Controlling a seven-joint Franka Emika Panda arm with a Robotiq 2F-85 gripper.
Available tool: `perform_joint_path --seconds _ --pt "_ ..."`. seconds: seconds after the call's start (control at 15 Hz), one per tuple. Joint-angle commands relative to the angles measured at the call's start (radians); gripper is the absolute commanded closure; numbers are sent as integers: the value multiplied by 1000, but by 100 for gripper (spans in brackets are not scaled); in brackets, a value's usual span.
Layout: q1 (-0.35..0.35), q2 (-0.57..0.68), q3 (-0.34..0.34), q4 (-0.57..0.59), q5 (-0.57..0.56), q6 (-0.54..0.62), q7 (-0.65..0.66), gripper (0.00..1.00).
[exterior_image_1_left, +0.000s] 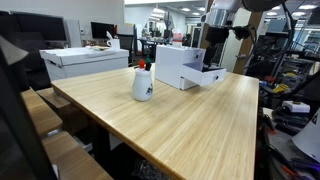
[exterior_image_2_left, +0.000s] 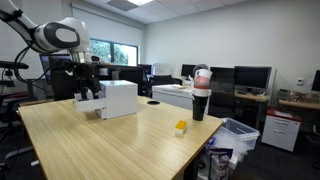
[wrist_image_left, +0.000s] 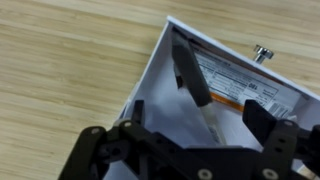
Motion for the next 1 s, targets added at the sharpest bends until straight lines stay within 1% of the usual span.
perform_joint_path --seconds 0.0,0.13,0.2,0.27,0.33,0.4,0.47,0.53,0.8,0.87,0.93 --pt "13 22 -23 3 38 22 -57 0" --pt "15 30 -26 5 44 25 -63 1" --pt "15 32 -27 6 47 26 -64 21" --pt "16 34 -27 6 48 26 -65 25" --pt "17 35 -27 6 49 26 -66 28" --pt "19 36 -28 7 49 26 -66 33" --pt "20 38 -28 8 50 26 -66 42" --pt "21 40 -28 11 51 24 -67 48" --pt "22 39 -22 31 60 -7 -47 71" --pt "23 39 -21 38 62 -17 -43 75" --pt "23 40 -19 45 63 -30 -37 83"
